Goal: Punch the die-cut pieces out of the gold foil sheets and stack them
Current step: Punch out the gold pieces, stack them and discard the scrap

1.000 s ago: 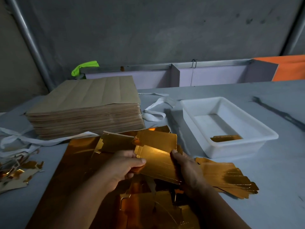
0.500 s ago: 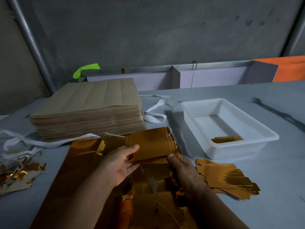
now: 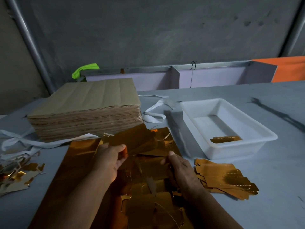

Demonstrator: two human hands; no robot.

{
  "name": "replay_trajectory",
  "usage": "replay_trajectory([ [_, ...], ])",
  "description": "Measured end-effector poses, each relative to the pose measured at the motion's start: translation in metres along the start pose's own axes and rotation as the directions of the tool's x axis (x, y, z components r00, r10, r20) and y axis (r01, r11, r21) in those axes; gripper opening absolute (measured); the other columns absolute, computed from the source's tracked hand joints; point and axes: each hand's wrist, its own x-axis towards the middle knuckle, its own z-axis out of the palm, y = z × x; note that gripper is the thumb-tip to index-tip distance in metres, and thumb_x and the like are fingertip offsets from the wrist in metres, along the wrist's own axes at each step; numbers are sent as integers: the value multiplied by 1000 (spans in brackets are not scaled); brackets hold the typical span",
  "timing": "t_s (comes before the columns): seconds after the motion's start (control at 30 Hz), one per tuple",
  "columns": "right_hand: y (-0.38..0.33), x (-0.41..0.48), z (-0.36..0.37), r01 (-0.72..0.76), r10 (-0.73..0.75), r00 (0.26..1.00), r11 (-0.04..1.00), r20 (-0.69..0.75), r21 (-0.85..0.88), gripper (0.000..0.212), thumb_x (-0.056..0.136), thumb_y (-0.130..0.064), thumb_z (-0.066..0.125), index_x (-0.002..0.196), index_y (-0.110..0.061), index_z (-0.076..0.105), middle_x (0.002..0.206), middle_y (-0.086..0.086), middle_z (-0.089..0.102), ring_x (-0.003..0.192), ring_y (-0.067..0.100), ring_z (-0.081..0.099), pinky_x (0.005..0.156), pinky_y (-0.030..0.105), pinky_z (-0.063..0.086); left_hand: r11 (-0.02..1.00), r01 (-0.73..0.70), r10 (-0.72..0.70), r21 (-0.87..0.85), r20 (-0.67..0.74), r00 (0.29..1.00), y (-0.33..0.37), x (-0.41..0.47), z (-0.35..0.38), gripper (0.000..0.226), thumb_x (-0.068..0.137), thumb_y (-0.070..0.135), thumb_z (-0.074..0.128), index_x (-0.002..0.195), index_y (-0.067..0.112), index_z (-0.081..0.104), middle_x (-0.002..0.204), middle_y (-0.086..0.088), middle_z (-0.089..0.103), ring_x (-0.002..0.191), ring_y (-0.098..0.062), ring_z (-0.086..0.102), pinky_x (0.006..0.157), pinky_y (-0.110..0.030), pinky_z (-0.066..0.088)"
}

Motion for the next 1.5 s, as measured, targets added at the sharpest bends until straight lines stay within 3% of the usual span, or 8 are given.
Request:
replay_trajectory([
  [0.17, 2, 3, 1, -68, 68, 997, 998, 30, -5, 44, 101, -47, 42, 97, -9, 65, 56, -3, 50, 46, 10, 44, 46, 22, 36, 973, 122, -137, -198, -64, 988, 2, 10, -19, 34, 90, 3, 59, 123, 9, 54, 104, -13, 57, 88, -23, 60, 66, -30, 50],
  [0.33, -1, 14, 5, -222, 214, 972, 971, -92, -89, 24, 101, -42, 48, 102, -18, 55, 81, 5, 64, 58, 16, 61, 53, 29, 48, 951, 168, -182, -260, -31, 983, 0, 14, -29, 17, 89, 9, 53, 106, 10, 57, 97, -10, 56, 76, -17, 53, 60, -27, 42],
  [0.47, -13, 31, 2, -172, 83, 972, 890, -221, -423, 32, 95, -62, 45, 87, -31, 50, 88, -1, 62, 79, 14, 63, 64, 29, 52, 857, 333, -285, -394, 177, 942, 8, 26, -31, 43, 92, 33, 48, 120, 2, 59, 69, -1, 55, 54, -7, 46, 52, -19, 37],
  [0.7, -26, 68, -3, -223, 25, 959, 682, -282, -697, 34, 96, -50, 53, 77, -22, 57, 75, 2, 65, 66, 15, 64, 70, 34, 58, 763, 490, -341, -422, 381, 859, 8, 53, -21, 67, 94, 52, 42, 125, -6, 54, 57, 3, 47, 41, -6, 39, 38, -18, 36],
  [0.9, -25, 90, 9, -326, 154, 945, 541, -290, -775, 55, 89, -63, 56, 111, -13, 61, 111, 10, 63, 101, 27, 65, 91, 44, 54, 749, 521, -400, -409, 347, 848, 0, 64, -23, 69, 93, 52, 44, 125, -8, 53, 60, 2, 48, 44, -8, 40, 46, -22, 35],
  [1.07, -29, 97, 18, -308, 216, 948, 436, -234, -846, 64, 88, -58, 61, 127, -8, 54, 122, 15, 58, 112, 30, 59, 98, 45, 50, 758, 510, -393, -406, 340, 854, -3, 64, -25, 67, 91, 52, 48, 122, -7, 55, 63, 0, 50, 50, -8, 41, 55, -23, 34],
  [1.3, -30, 96, 20, -331, 213, 943, 536, -255, -776, 27, 94, -32, 61, 110, -10, 60, 105, 8, 65, 100, 25, 65, 95, 44, 53, 753, 495, -375, -433, 335, 864, -5, 62, -20, 60, 94, 45, 48, 116, -10, 53, 58, -3, 47, 51, -10, 39, 81, -44, 50],
  [1.5, -34, 97, 27, -369, 199, 929, 552, -311, -748, 42, 91, -37, 63, 121, -7, 57, 112, 11, 63, 104, 28, 64, 94, 43, 53, 761, 476, -367, -440, 313, 876, -7, 57, -16, 58, 92, 42, 53, 117, -10, 52, 59, -4, 46, 52, -11, 38, 84, -47, 50],
])
